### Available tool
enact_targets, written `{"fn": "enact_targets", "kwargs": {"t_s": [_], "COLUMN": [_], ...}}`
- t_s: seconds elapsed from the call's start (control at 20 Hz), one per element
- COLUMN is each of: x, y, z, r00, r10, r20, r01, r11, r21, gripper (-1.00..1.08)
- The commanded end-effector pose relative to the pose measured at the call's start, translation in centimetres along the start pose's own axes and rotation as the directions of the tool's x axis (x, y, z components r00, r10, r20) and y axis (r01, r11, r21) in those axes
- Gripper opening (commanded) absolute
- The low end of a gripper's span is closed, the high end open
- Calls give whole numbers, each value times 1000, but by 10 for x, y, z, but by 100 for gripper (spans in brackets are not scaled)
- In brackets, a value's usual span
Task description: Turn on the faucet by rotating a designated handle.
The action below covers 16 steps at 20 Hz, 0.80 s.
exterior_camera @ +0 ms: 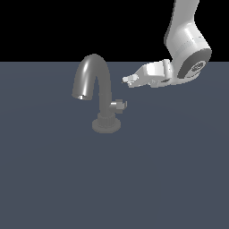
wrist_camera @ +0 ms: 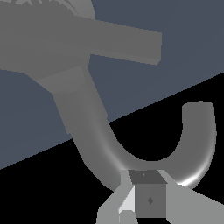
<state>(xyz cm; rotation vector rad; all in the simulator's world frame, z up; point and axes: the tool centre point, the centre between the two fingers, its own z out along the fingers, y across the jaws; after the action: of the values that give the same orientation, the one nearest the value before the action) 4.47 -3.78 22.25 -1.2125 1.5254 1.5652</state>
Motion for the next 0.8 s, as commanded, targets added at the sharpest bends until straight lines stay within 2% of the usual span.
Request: {"fn": "enact_targets", "kwargs": {"t_s": [0.0,0.35,0.75], "x": [15,41,45], "y": [-6,-14,-15], "z": [-1,-1,-1], "r00": [997,981,977], "r10": [49,125,137], "r20": [54,146,162], "r01": [-51,-138,-152], "r11": [998,987,985], "r21": [31,77,84], "gripper": [-100,-100,-100]}}
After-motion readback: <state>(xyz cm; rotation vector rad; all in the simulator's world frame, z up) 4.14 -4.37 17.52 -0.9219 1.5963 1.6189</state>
